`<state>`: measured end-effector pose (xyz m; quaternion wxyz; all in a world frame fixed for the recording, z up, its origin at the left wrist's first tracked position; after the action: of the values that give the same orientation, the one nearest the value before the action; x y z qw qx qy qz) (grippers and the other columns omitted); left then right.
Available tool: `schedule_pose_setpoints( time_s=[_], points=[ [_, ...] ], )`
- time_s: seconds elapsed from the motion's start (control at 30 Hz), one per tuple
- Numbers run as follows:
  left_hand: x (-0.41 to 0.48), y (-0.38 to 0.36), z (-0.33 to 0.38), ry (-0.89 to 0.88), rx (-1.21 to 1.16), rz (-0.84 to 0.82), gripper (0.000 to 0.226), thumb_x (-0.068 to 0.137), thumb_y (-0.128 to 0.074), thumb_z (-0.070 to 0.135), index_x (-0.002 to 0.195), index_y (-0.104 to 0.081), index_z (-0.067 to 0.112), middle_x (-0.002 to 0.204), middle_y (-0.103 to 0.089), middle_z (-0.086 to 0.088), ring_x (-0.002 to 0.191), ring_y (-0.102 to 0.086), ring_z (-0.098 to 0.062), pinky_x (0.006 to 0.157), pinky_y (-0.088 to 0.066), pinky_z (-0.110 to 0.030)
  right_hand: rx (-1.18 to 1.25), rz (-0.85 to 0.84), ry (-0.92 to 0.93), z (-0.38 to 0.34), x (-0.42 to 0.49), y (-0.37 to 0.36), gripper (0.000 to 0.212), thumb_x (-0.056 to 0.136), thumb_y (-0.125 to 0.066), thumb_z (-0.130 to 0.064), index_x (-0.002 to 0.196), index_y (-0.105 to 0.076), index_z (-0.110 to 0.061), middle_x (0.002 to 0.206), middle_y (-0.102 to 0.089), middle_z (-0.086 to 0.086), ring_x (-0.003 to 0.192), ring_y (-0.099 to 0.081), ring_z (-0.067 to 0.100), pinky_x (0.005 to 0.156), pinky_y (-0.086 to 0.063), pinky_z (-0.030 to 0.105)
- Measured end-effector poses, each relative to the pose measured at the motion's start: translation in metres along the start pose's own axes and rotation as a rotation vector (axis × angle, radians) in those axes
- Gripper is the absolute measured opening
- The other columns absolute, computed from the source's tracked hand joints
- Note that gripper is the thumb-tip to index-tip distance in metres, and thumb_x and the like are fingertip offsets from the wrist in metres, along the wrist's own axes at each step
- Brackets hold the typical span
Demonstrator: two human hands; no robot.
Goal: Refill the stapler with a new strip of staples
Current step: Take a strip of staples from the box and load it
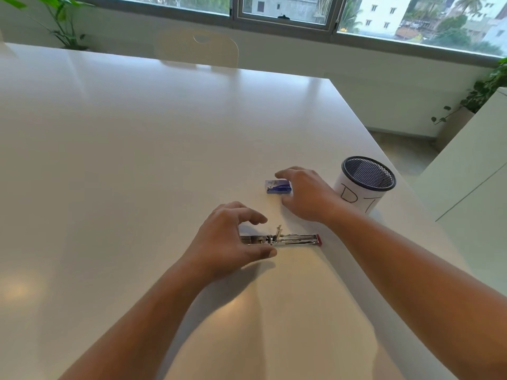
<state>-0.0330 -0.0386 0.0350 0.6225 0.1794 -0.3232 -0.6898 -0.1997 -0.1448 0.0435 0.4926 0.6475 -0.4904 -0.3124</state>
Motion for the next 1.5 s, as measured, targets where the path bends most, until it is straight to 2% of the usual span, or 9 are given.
schedule_pose_setpoints(
  time_s=[0.3, 0.47, 0.7, 0.8, 0.97, 1.13, 1.23, 1.4, 1.5],
  points=[
    [0.001, 0.013, 0.0, 0.007, -0.102, 0.157, 0.044, 0.065, -0.085, 0.048, 0.104, -0.072, 0.032, 0.103, -0.064, 0.02, 0.099, -0.054, 0.01, 0.083, -0.043, -0.017, 0.008, 0.08, 0.016, 0.002, 0.005, 0.003, 0.035, 0.088, -0.062, -0.012, 0.122, -0.069, -0.017, 0.119, -0.071, 0.005, 0.111, -0.059, 0.026, 0.094, -0.043, 0.032],
    [-0.001, 0.024, 0.003, -0.009, -0.153, 0.307, 0.036, 0.075, -0.082, 0.035, 0.108, -0.071, 0.026, 0.097, -0.069, 0.013, 0.093, -0.063, 0.001, 0.072, -0.047, -0.014, 0.133, 0.191, 0.118, -0.015, -0.018, 0.028, 0.035, 0.087, -0.066, -0.013, 0.122, -0.069, -0.016, 0.113, -0.071, 0.001, 0.103, -0.065, 0.02, 0.095, -0.052, 0.035],
    [-0.015, 0.023, 0.02, 0.02, -0.52, 0.21, 0.041, 0.07, -0.086, 0.03, 0.104, -0.064, 0.028, 0.097, -0.074, 0.005, 0.085, -0.074, -0.008, 0.068, -0.062, -0.029, 0.497, 0.127, 0.194, -0.029, -0.086, 0.048, 0.034, 0.086, -0.07, -0.013, 0.117, -0.07, -0.026, 0.109, -0.069, -0.016, 0.096, -0.069, 0.003, 0.076, -0.053, 0.011],
    [-0.033, 0.013, 0.023, 0.008, -0.707, 0.111, 0.042, 0.063, -0.09, 0.032, 0.093, -0.061, 0.025, 0.102, -0.075, -0.003, 0.089, -0.076, -0.021, 0.071, -0.062, -0.038, 0.641, 0.052, 0.172, -0.028, -0.113, 0.039, 0.035, 0.082, -0.073, -0.015, 0.114, -0.072, -0.03, 0.108, -0.071, -0.013, 0.095, -0.069, 0.011, 0.075, -0.055, 0.018],
    [-0.051, 0.004, 0.028, -0.018, -0.689, 0.108, 0.027, 0.069, -0.086, 0.036, 0.079, -0.065, 0.023, 0.096, -0.077, -0.003, 0.088, -0.076, -0.024, 0.069, -0.063, -0.038, 0.895, 0.031, 0.065, -0.026, -0.137, 0.023, 0.04, 0.079, -0.081, -0.005, 0.112, -0.073, -0.026, 0.104, -0.078, -0.005, 0.092, -0.072, 0.027, 0.085, -0.061, 0.041],
    [-0.055, -0.001, 0.029, -0.024, -0.796, 0.162, 0.014, 0.068, -0.083, 0.018, 0.074, -0.072, 0.012, 0.095, -0.078, -0.003, 0.089, -0.076, -0.024, 0.069, -0.062, -0.031, 1.303, 0.08, -0.077, -0.026, -0.145, 0.015, 0.047, 0.067, -0.078, -0.002, 0.112, -0.068, -0.006, 0.102, -0.078, 0.011, 0.089, -0.077, 0.022, 0.074, -0.06, 0.023],
    [-0.056, -0.003, 0.029, -0.032, -0.742, 0.178, 0.015, 0.071, -0.083, 0.023, 0.08, -0.076, 0.013, 0.1, -0.077, -0.001, 0.089, -0.075, -0.025, 0.071, -0.063, -0.037, 1.426, 0.086, -0.142, -0.024, -0.147, 0.012, 0.047, 0.065, -0.077, -0.003, 0.111, -0.068, -0.003, 0.099, -0.079, 0.016, 0.086, -0.077, 0.024, 0.074, -0.061, 0.024],
    [-0.055, -0.001, 0.028, -0.04, -0.608, 0.147, 0.025, 0.068, -0.082, 0.04, 0.08, -0.072, 0.021, 0.099, -0.075, 0.005, 0.091, -0.074, -0.025, 0.066, -0.063, -0.04, 1.339, 0.062, -0.177, -0.023, -0.151, 0.012, 0.043, 0.061, -0.081, -0.013, 0.103, -0.074, -0.011, 0.095, -0.079, 0.016, 0.077, -0.07, 0.03, 0.063, -0.061, 0.023],
    [-0.054, 0.001, 0.028, -0.053, -0.54, 0.097, 0.041, 0.06, -0.087, 0.044, 0.082, -0.055, 0.031, 0.098, -0.071, 0.006, 0.095, -0.072, -0.024, 0.065, -0.062, -0.036, 1.265, 0.025, -0.16, -0.024, -0.154, 0.011, 0.042, 0.056, -0.085, -0.021, 0.098, -0.078, -0.017, 0.094, -0.076, 0.023, 0.085, -0.067, 0.05, 0.072, -0.062, 0.042]
  ],
)
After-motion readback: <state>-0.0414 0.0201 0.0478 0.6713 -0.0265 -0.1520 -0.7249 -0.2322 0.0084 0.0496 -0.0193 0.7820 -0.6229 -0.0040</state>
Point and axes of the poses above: each hand's wrist, its own x-axis towards the middle knuckle, its own y-axis out of the back of the hand, z = x × y, the point moved 4 cm from there along x, towards the middle knuckle
